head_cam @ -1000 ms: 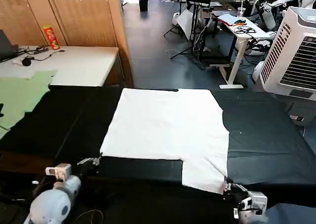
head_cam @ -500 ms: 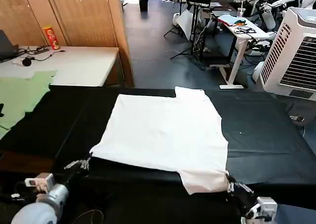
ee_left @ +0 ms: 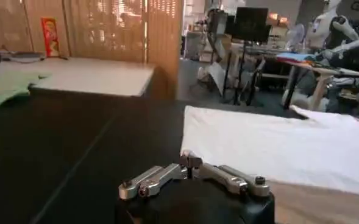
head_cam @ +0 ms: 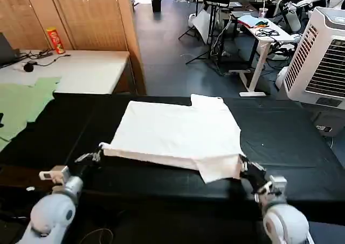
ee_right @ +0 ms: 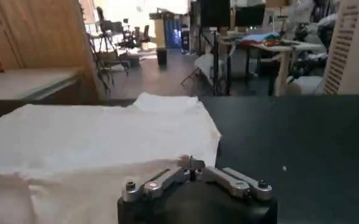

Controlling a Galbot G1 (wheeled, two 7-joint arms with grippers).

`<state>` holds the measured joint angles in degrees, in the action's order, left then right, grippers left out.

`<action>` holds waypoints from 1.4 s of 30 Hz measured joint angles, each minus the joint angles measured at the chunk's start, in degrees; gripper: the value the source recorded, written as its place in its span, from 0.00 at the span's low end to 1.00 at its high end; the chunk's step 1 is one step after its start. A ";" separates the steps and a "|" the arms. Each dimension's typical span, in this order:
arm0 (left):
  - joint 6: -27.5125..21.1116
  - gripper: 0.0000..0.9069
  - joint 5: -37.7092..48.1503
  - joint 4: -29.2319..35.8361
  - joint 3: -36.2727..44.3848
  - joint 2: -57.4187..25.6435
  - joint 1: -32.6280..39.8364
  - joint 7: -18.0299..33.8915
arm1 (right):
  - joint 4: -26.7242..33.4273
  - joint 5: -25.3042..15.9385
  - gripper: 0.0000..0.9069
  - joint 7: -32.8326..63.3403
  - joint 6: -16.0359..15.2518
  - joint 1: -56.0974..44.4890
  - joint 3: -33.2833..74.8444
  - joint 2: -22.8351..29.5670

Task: Fold and organize the clothes.

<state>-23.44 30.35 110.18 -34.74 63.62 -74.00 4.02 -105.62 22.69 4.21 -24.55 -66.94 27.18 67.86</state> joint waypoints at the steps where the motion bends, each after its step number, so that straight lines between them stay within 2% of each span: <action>1: 0.03 0.00 -0.25 -0.82 0.42 -0.08 0.81 0.00 | 1.06 -0.13 0.03 -0.09 0.06 0.98 -0.47 0.00; 11: 0.58 0.00 -1.97 -8.01 4.17 -1.06 7.59 0.00 | 8.32 -0.28 0.03 -2.15 0.30 7.70 -2.46 0.94; 12: 0.64 0.00 -2.15 -8.55 4.60 -1.02 8.20 0.03 | 8.38 -0.21 0.14 -2.48 -0.20 7.76 -2.40 0.86; 13: 0.70 0.65 -2.29 -9.20 5.05 -0.97 8.74 0.08 | 8.36 -0.12 0.30 -3.03 -1.10 7.70 -2.25 0.66; 14: 0.75 0.97 -2.43 -9.84 5.50 -0.84 9.31 0.09 | 8.29 0.11 0.97 -3.36 -1.72 7.57 -2.10 0.48; 21: 0.48 0.97 -2.74 -12.57 7.65 -0.47 11.93 0.24 | 1.53 3.85 0.97 -3.23 -5.97 2.58 -0.14 -1.69; 26: 0.45 0.97 -2.95 -12.19 7.44 -0.63 11.20 0.19 | -4.63 3.43 0.97 -3.22 -5.92 -3.01 2.05 -2.03; 32: 0.33 0.97 -2.79 -10.56 6.20 -0.66 8.93 -0.51 | -7.37 3.09 0.97 -3.44 -4.92 -8.47 4.27 -0.88; 33: 0.28 0.97 -2.59 -10.30 5.97 -0.66 8.50 -0.72 | -7.47 3.07 0.91 -3.49 -4.89 -9.07 4.46 -0.71; 37: 0.04 0.97 -1.17 -9.64 5.14 -0.64 6.62 -1.66 | -7.50 2.44 0.86 -3.76 -4.55 -10.92 4.85 0.23; 38: -0.03 0.97 -0.70 -9.60 4.95 -0.64 6.22 -1.83 | -7.49 2.29 0.80 -3.84 -4.47 -11.23 4.90 0.46; 39: -0.10 0.97 -0.39 -9.61 4.78 -0.63 5.87 -1.94 | -7.47 2.18 0.80 -3.96 -4.46 -11.43 4.91 0.58; 40: -0.13 0.97 -0.18 -9.63 4.61 -0.60 5.56 -2.15 | -7.39 2.00 0.70 -4.05 -4.42 -11.53 4.91 0.76; 41: -0.13 0.97 -0.14 -9.75 4.45 -0.58 5.33 -2.32 | -7.29 1.88 0.68 -4.13 -4.38 -11.56 4.89 0.93; 42: -0.14 0.97 -0.12 -9.88 4.33 -0.57 5.17 -2.33 | -7.22 1.79 0.52 -4.17 -4.38 -11.60 4.88 1.03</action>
<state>-23.58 30.23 100.30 -30.41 63.05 -68.83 1.69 -112.84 24.48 0.04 -28.93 -78.54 32.06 68.89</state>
